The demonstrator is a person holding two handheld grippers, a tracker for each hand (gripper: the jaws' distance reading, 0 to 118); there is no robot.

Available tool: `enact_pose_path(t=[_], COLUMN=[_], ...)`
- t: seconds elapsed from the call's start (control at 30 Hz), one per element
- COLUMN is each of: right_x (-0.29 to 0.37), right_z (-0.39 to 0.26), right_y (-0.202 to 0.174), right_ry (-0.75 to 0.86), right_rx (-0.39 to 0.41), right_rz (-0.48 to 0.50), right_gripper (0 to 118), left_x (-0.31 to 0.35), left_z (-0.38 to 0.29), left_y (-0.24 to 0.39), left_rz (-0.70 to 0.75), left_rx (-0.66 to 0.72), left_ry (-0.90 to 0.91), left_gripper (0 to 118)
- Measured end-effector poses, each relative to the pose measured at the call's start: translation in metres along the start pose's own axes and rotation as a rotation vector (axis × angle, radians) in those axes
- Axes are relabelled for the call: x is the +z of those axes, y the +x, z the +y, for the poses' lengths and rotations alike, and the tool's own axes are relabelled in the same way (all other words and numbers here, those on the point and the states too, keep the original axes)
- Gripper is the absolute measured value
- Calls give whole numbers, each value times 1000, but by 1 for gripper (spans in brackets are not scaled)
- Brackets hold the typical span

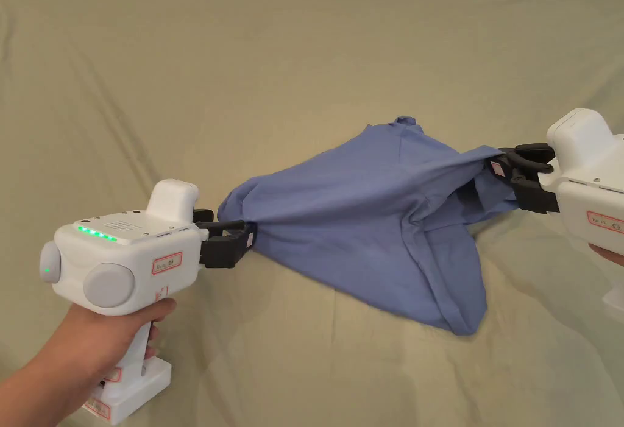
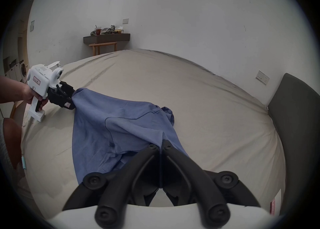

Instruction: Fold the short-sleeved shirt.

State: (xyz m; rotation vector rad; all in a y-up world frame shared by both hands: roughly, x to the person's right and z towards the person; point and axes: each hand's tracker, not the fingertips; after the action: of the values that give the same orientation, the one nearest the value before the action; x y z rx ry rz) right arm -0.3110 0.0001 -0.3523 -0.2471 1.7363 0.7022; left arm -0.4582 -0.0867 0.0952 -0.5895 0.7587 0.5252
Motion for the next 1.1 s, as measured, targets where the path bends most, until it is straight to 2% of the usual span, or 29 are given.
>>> enact_pose_path(t=[0.07,0.13,0.2,0.23,0.27,0.3,0.33,0.4,0.67,0.87,1.1], right_x=[2,1,2,1,2,2,3,6,51,113,200], right_z=[-1,-2,-3,-3,-3,-3,-2,-2,21,52,88], right_y=[4,8,9,9,10,10,10,6,-2,-14,-35], right_ry=[-4,-5,-4,-5,-5,-4,-4,-2,89,179,284], right_rx=[2,-13,-15,-12,-16,-23,-27,-17,-40,-24,-25], right_rz=[-4,-7,-13,-17,-19,-16,-12,-21,-55,-92,-125], right_gripper=[0,0,0,0,0,0,0,0,0,0,0], left_x=[-1,-4,-10,-11,-10,-10,-10,-9,49,123,228], left_z=[6,7,9,10,10,10,11,13,38,70,98], left_y=[-7,-13,-11,-8,-6,-5,-2,-2,28,59,92], left_rz=[-7,-112,-167,-170,-175,-190,-175,-230,-203,-212,-183], left_rx=[-5,66,43,17,10,14,12,69,70,62,-12], left_ry=[-8,-16,-77,-86,-70,-67,-55,-59,69,212,349], left_gripper=[67,67,67,61,43,14,2,1,1,1,1])
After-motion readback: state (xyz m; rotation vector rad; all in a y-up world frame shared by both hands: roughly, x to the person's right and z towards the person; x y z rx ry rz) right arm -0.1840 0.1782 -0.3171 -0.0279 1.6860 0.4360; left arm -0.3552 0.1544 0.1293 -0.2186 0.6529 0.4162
